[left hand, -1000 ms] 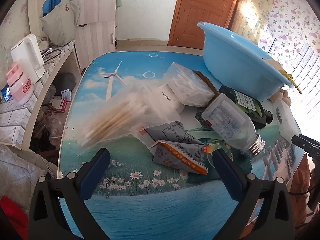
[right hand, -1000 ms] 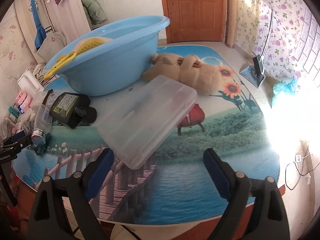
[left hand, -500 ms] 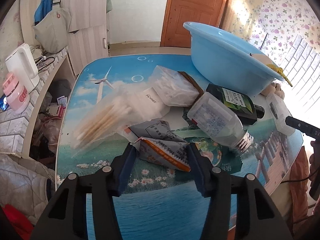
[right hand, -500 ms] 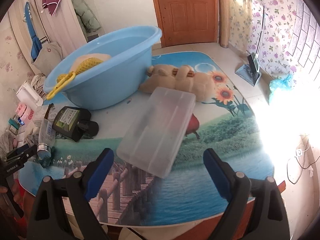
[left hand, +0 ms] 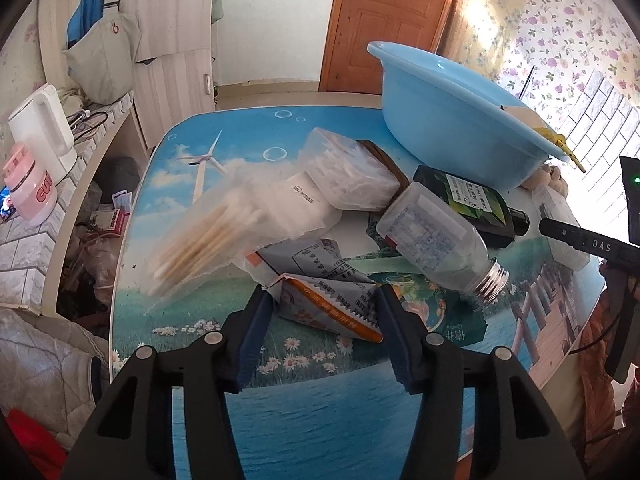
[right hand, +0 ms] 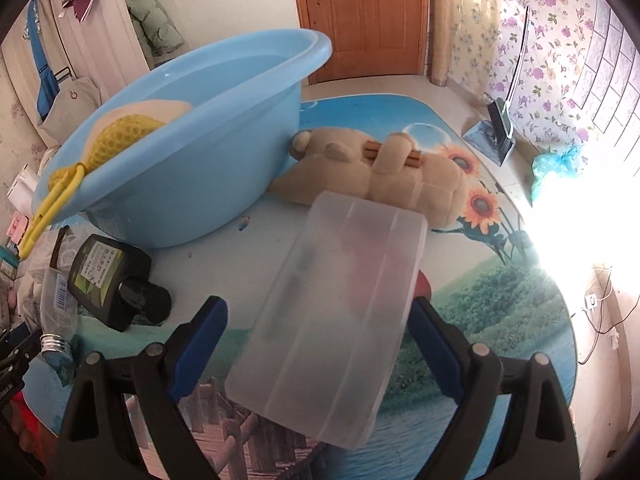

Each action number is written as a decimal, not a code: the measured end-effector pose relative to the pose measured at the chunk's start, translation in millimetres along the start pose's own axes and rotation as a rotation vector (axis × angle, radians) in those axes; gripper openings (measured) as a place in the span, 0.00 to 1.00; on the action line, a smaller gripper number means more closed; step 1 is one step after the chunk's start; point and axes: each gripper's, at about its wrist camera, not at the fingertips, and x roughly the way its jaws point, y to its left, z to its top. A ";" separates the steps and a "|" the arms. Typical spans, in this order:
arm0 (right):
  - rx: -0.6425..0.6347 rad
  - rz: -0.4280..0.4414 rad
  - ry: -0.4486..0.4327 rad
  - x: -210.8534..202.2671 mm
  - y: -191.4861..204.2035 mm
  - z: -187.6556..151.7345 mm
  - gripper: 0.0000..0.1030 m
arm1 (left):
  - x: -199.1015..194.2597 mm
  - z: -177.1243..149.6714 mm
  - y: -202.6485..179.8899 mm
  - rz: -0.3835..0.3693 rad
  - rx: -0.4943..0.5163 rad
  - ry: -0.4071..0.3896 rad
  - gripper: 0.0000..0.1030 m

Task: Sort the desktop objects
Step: 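Grasp the clear plastic lid with the right gripper while the left gripper grasps the snack wrapper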

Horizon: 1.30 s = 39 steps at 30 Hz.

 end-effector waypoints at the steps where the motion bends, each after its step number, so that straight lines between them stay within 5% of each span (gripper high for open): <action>1: -0.014 0.004 -0.003 -0.2 1.2 -1.5 0.87 | 0.4 0.0 -0.8 0.004 0.003 -0.003 0.52; 6: -0.063 0.025 -0.016 -4.4 5.3 -7.8 0.65 | 1.6 1.3 -2.4 0.008 0.000 -0.008 0.51; 9: -0.103 0.101 -0.010 -10.1 11.2 -15.2 0.60 | 0.2 2.0 -1.6 -0.004 -0.006 0.001 0.50; 15: -0.214 0.200 0.008 -21.5 27.3 -34.7 0.59 | -6.6 0.3 -2.6 0.003 0.004 0.010 0.50; 19: -0.245 0.138 0.013 -28.1 27.7 -41.4 0.59 | -7.1 -3.6 -3.1 0.017 0.017 0.016 0.50; 26: -0.203 0.154 0.022 -27.8 22.4 -39.9 0.60 | -4.4 -4.9 -3.3 0.025 0.003 -0.006 0.52; 35: -0.242 0.085 -0.004 -17.7 40.6 -34.1 0.73 | 1.1 -7.1 -1.1 0.078 -0.015 -0.064 0.80; 38: -0.248 0.072 -0.014 -16.1 44.0 -34.9 0.75 | 0.5 -6.2 -0.8 0.074 -0.012 -0.066 0.78; 39: -0.248 0.072 -0.016 -15.8 44.2 -34.9 0.74 | -0.4 -6.3 -1.0 0.065 -0.010 -0.068 0.70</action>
